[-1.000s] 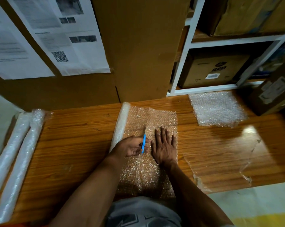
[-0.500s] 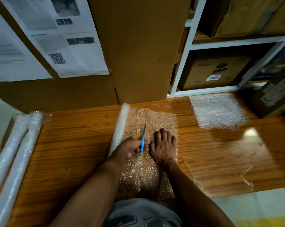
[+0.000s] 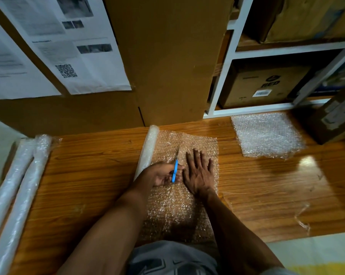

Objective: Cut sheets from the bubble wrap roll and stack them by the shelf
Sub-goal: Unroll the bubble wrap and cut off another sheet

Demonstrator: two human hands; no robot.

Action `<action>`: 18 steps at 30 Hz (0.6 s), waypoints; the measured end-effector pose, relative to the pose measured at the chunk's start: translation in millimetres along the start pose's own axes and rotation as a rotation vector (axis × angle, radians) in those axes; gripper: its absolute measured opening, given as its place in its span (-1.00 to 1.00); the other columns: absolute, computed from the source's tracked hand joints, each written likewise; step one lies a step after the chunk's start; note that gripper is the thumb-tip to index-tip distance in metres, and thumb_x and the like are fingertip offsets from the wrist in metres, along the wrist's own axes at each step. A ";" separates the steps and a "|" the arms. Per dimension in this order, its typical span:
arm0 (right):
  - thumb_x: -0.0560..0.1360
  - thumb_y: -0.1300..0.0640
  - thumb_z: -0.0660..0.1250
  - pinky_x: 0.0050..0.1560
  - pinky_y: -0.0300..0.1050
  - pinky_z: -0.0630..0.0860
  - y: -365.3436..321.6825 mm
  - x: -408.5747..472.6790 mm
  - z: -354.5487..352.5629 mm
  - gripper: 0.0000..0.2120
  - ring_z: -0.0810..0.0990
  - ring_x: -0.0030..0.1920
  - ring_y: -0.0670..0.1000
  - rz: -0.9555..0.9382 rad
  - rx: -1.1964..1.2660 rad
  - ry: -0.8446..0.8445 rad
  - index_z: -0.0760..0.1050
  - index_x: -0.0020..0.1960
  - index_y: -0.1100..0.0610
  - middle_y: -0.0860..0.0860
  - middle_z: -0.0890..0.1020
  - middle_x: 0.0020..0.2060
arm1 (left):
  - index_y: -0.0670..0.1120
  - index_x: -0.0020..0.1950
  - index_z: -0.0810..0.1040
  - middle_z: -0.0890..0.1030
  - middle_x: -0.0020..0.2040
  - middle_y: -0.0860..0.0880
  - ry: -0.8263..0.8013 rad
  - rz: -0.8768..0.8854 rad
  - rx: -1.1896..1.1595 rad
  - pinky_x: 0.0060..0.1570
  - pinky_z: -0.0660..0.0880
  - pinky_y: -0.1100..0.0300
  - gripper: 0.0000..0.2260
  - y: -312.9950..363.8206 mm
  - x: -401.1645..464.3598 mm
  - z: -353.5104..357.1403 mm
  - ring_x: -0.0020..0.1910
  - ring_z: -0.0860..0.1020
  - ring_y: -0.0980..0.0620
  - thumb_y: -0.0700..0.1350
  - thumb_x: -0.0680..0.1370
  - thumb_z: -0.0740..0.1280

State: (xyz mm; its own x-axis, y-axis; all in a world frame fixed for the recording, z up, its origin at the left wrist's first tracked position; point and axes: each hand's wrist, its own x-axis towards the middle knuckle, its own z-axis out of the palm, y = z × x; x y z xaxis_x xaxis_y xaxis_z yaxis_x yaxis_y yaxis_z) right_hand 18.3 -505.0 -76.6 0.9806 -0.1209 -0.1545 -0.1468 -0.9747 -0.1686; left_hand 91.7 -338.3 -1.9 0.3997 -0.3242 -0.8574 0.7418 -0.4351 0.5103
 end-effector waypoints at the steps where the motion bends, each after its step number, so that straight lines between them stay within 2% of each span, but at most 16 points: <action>1: 0.68 -0.24 -0.19 0.63 0.33 -0.19 -0.1 0.1 0.0 -0.35 -0.27 0.68 0.14 0.002 0.005 0.004 -0.21 0.71 -0.07 0.03 -0.22 0.69 | -0.19 0.04 0.65 0.71 -0.16 -0.12 0.006 -0.001 0.013 -0.52 0.38 0.39 -0.67 2.3 1.5 0.3 -0.39 0.56 0.14 0.07 0.54 0.50; 3: 0.68 -0.24 -0.19 0.63 0.33 -0.19 0.3 0.3 1.3 -0.35 -0.29 0.68 0.13 0.003 0.006 0.013 -0.19 0.71 -0.07 0.02 -0.22 0.69 | -0.19 0.07 0.66 0.70 -0.18 -0.12 0.023 0.014 0.029 -0.51 0.35 0.38 -0.68 7.1 2.4 2.2 -0.43 0.55 0.15 0.06 0.55 0.49; 6: 0.69 -0.24 -0.17 0.63 0.33 -0.20 0.4 0.0 0.9 -0.35 -0.30 0.67 0.12 0.007 0.007 0.011 -0.19 0.71 -0.07 0.03 -0.22 0.69 | -0.21 0.12 0.67 0.71 -0.18 -0.11 0.069 0.043 0.006 -0.51 0.35 0.39 -0.76 8.7 5.8 5.7 -0.38 0.64 0.12 -0.05 0.58 0.46; 9: 0.68 -0.25 -0.20 0.62 0.33 -0.20 -0.4 0.1 -0.6 -0.34 -0.31 0.67 0.13 0.005 0.004 0.000 -0.21 0.71 -0.06 0.04 -0.23 0.69 | -0.18 0.02 0.68 0.74 -0.18 -0.12 0.137 0.090 0.002 -0.51 0.31 0.36 -0.90 2.4 16.7 5.3 -0.27 0.69 0.06 -0.15 0.58 0.46; 12: 0.67 -0.25 -0.20 0.63 0.34 -0.19 0.0 1.0 -0.2 -0.33 -0.30 0.67 0.14 0.013 0.000 -0.005 -0.19 0.71 -0.04 0.05 -0.22 0.69 | -0.20 0.02 0.68 0.75 -0.12 -0.15 0.180 0.109 0.008 -0.55 0.28 0.35 -0.85 -2.0 21.4 2.1 -0.13 0.70 0.00 -0.16 0.52 0.52; 15: 0.68 -0.24 -0.19 0.63 0.33 -0.16 -1.5 2.7 -2.4 -0.36 -0.26 0.68 0.15 0.022 0.021 -0.015 -0.15 0.71 -0.06 0.04 -0.20 0.69 | -0.22 0.05 0.68 0.74 -0.13 -0.17 0.173 0.120 -0.018 -0.57 0.27 0.37 -0.85 0.2 20.0 1.0 -0.32 0.68 0.08 -0.18 0.53 0.51; 16: 0.69 -0.22 -0.20 0.63 0.33 -0.12 -2.6 4.3 -4.8 -0.38 -0.21 0.69 0.15 0.029 0.035 -0.015 -0.10 0.71 -0.05 0.04 -0.15 0.70 | -0.22 0.05 0.68 0.73 -0.15 -0.17 0.162 0.114 -0.037 -0.58 0.27 0.38 -0.86 2.0 17.3 1.7 -0.37 0.67 0.10 -0.19 0.54 0.50; 18: 0.70 -0.18 -0.17 0.61 0.31 0.04 -4.3 8.7 -10.9 -0.42 0.00 0.68 0.18 0.048 0.060 0.026 0.13 0.65 0.00 0.08 0.07 0.69 | -0.21 0.05 0.68 0.73 -0.15 -0.18 0.133 0.099 -0.056 -0.60 0.24 0.39 -0.90 3.7 16.0 1.0 -0.41 0.66 0.11 -0.22 0.56 0.47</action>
State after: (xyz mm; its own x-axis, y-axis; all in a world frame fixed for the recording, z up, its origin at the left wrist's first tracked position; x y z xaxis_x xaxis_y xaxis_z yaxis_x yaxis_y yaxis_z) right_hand 28.9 -503.9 -66.6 0.9751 -0.1728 -0.1386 -0.2004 -0.9547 -0.2197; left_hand 100.3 -345.8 -13.6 0.5371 -0.2470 -0.8065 0.7230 -0.3578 0.5910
